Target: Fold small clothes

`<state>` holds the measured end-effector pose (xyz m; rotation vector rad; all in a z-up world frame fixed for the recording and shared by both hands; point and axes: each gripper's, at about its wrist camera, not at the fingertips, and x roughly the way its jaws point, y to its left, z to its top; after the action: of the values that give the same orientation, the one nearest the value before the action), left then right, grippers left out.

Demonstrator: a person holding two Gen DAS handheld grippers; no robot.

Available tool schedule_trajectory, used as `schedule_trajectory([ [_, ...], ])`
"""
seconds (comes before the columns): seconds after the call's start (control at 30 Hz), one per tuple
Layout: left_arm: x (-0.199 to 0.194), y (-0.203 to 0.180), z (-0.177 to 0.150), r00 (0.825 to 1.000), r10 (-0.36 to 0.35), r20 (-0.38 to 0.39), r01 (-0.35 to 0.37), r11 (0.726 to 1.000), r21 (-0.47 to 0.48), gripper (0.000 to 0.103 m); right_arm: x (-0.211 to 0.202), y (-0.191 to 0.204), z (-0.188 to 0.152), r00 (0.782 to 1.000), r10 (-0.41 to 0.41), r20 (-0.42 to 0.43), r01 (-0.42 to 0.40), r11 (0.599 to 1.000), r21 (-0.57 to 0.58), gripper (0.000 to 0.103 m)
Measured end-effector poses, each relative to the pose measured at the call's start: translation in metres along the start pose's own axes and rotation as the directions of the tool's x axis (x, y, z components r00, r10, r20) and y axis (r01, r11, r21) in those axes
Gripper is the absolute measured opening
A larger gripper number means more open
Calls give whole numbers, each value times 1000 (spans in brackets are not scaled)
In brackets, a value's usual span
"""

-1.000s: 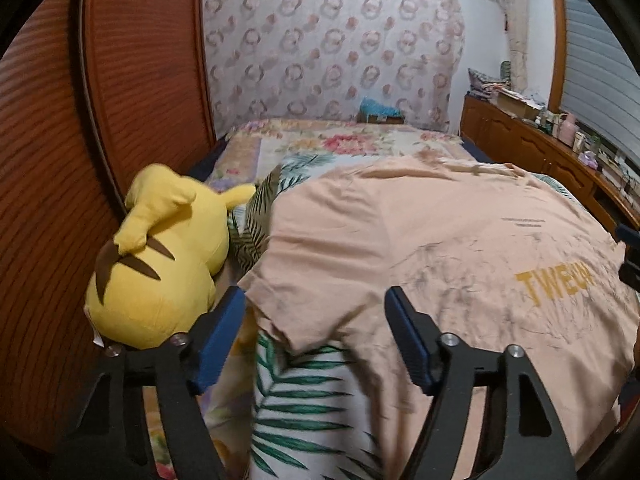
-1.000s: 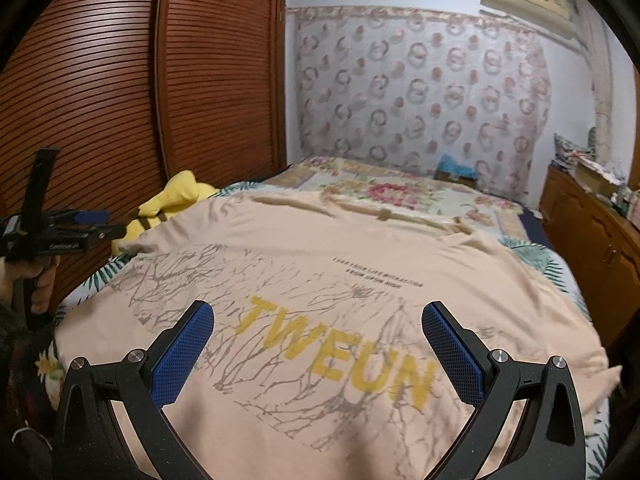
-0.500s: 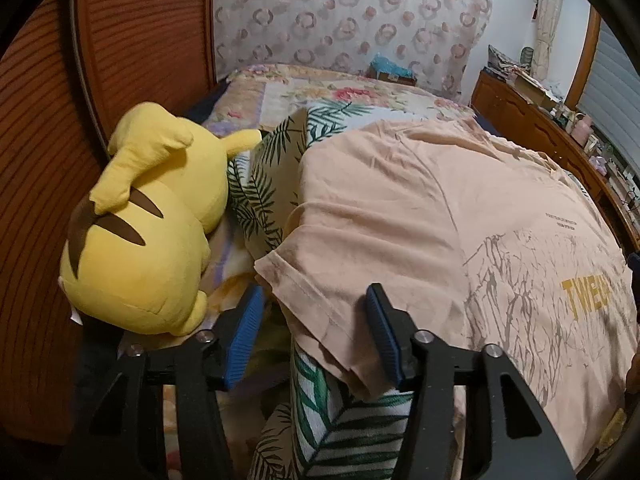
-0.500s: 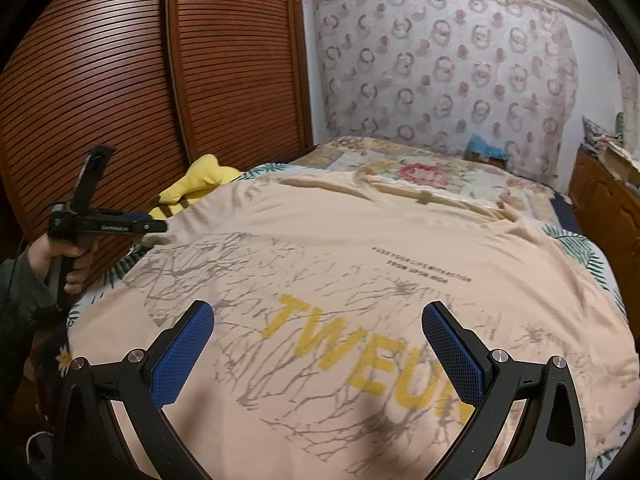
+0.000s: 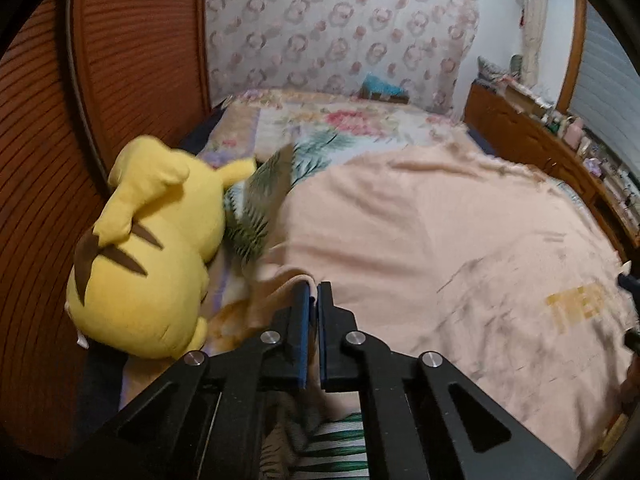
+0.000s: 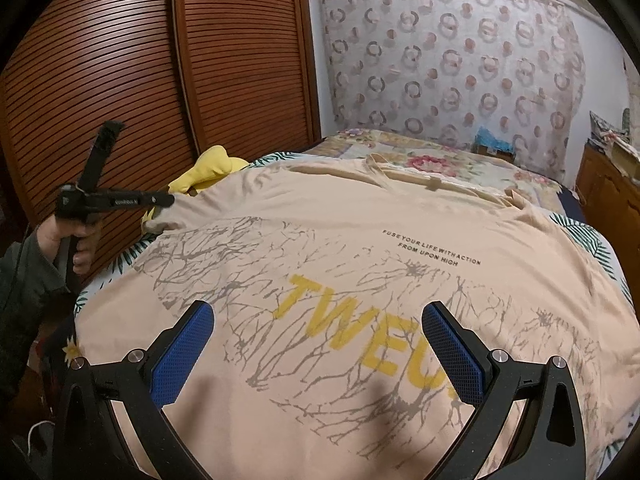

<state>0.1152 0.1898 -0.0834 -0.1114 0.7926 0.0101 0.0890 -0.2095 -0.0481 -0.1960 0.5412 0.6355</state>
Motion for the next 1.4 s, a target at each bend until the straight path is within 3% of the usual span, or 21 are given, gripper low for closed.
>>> schedule_trajectory([
  [0.27,-24,-68,33,991,-111,70,101,986,135,4,-11,-9,-2,999,-37,16,37,999,21,103],
  [0.5,-37,-121,37,975,-214,65,195,955,223,6,-18,-9,-8,998,-62,29,61,997,39,103],
  [0.63,-46,-117,30,975,-209,81,186,956,226,41,-13,-2,-9,997,-71,18,70,997,41,103],
  [0.7,-52,-107,26,975,-197,98,173,962,209,43,-12,0,-6,997,-69,18,68,997,40,103],
  [0.77,-58,-95,22,978,-179,109,157,970,185,54,-9,6,-3,998,-57,22,56,998,29,102],
  [0.83,-64,-81,16,978,-159,131,138,977,162,77,-7,6,2,999,-42,22,42,999,9,99],
  [1.2,-82,-28,-24,983,-53,176,43,997,64,82,41,55,57,994,110,-17,-112,979,-168,54],
  [1.4,-81,-10,-38,985,-32,171,29,999,18,82,95,84,82,968,231,-94,-246,950,-191,41],
])
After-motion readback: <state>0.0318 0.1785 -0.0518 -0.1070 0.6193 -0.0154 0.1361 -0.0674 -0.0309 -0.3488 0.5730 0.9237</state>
